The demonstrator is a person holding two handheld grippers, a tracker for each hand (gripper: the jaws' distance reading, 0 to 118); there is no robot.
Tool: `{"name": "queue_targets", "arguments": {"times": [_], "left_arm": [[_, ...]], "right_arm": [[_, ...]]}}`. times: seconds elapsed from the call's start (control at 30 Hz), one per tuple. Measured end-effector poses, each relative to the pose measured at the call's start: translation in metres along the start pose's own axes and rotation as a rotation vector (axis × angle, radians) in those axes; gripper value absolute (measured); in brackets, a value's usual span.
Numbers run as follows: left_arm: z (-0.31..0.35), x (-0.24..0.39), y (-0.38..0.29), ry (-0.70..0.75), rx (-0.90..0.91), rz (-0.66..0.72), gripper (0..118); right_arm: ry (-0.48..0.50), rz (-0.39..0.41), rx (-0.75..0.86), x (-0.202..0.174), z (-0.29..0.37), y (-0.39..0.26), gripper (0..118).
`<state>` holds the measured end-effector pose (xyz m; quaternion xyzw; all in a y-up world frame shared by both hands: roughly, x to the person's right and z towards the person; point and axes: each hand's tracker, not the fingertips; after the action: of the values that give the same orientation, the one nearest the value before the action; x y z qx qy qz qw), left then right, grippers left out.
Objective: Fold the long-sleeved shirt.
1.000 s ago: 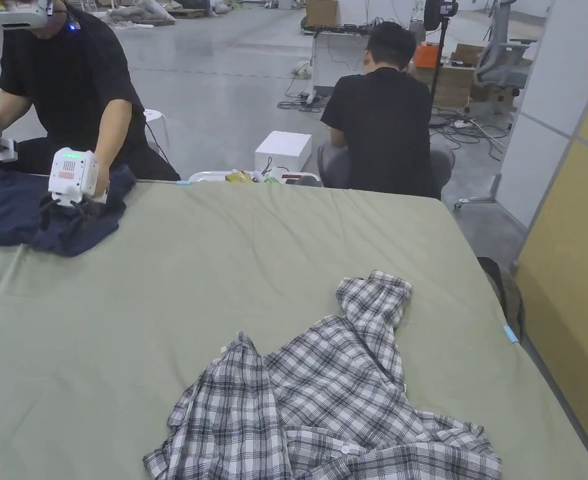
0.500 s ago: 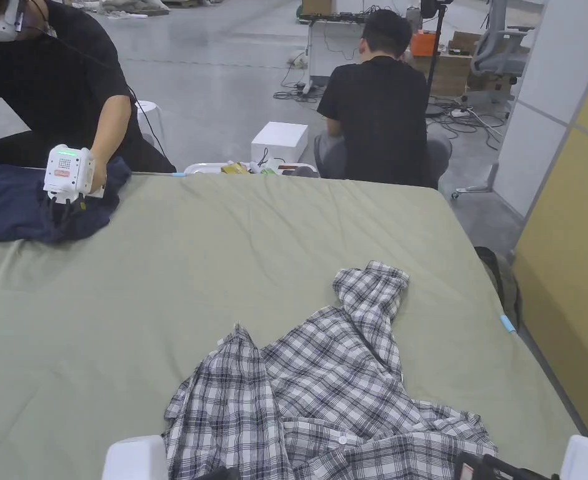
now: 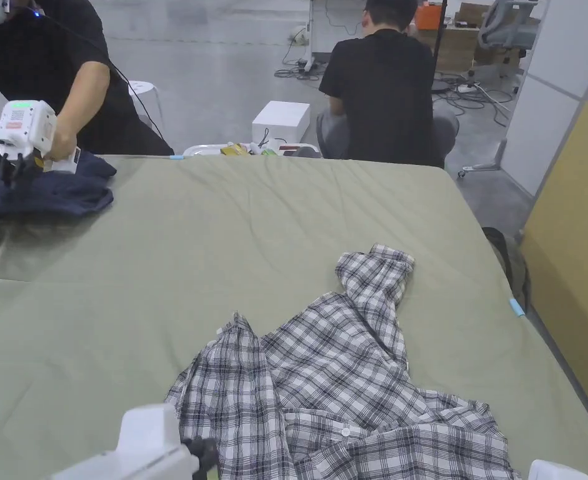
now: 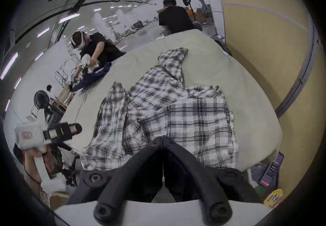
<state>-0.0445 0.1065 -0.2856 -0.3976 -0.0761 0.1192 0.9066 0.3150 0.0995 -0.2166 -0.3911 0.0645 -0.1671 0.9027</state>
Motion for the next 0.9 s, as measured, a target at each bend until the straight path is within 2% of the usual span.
{"name": "queue_targets", "arguments": {"times": [0.03, 0.07, 0.13, 0.17, 0.2, 0.33, 0.43, 0.47, 0.5, 0.53, 0.57, 0.63, 0.7, 0.8, 0.9], "left_arm": [[-0.01, -0.002, 0.013, 0.021, 0.023, 0.002, 2], [-0.022, -0.002, 0.026, 0.026, 0.035, -0.003, 11], [-0.05, -0.001, 0.057, 0.046, 0.04, -0.013, 76], [-0.069, 0.0, 0.073, 0.06, 0.03, -0.025, 101], [-0.085, 0.002, 0.085, 0.077, 0.021, -0.037, 113], [-0.159, 0.007, 0.124, 0.145, 0.002, -0.07, 110], [-0.204, 0.004, 0.128, 0.183, -0.085, -0.061, 101], [-0.214, 0.002, 0.125, 0.196, -0.112, -0.051, 86], [-0.219, -0.001, 0.123, 0.196, -0.124, -0.048, 44], [-0.221, -0.005, 0.119, 0.19, -0.13, -0.06, 11], [-0.219, -0.006, 0.115, 0.223, -0.137, -0.092, 0], [-0.194, -0.01, 0.109, 0.24, -0.038, -0.108, 0], [-0.156, -0.014, 0.105, 0.102, 0.007, -0.061, 0], [-0.079, -0.014, 0.088, 0.018, 0.122, -0.061, 0], [-0.005, -0.011, 0.059, -0.092, 0.146, -0.069, 0]], "right_arm": [[-0.002, -0.003, -0.003, 0.0, -0.001, 0.001, 0], [-0.005, -0.004, -0.005, -0.001, -0.003, 0.002, 0], [-0.011, -0.008, -0.013, 0.007, -0.008, 0.002, 0], [-0.013, -0.009, -0.017, 0.007, -0.01, 0.004, 0], [-0.014, -0.01, -0.019, 0.006, -0.012, 0.005, 0], [-0.022, -0.018, -0.03, 0.012, -0.017, 0.007, 0], [-0.006, -0.062, -0.036, 0.02, -0.018, 0.006, 0], [-0.012, -0.062, -0.037, 0.02, -0.018, 0.007, 0], [-0.023, -0.055, -0.036, 0.021, -0.017, 0.005, 0], [-0.042, -0.03, -0.033, 0.022, -0.017, 0.006, 0], [-0.061, -0.004, -0.031, 0.021, -0.016, 0.007, 0], [-0.062, 0.001, -0.025, 0.023, -0.014, 0.006, 0], [-0.064, -0.008, -0.024, 0.026, -0.015, 0.007, 0], [-0.047, -0.028, -0.021, 0.027, -0.016, 0.007, 0], [-0.006, -0.038, -0.007, 0.018, -0.014, 0.01, 0]]}}
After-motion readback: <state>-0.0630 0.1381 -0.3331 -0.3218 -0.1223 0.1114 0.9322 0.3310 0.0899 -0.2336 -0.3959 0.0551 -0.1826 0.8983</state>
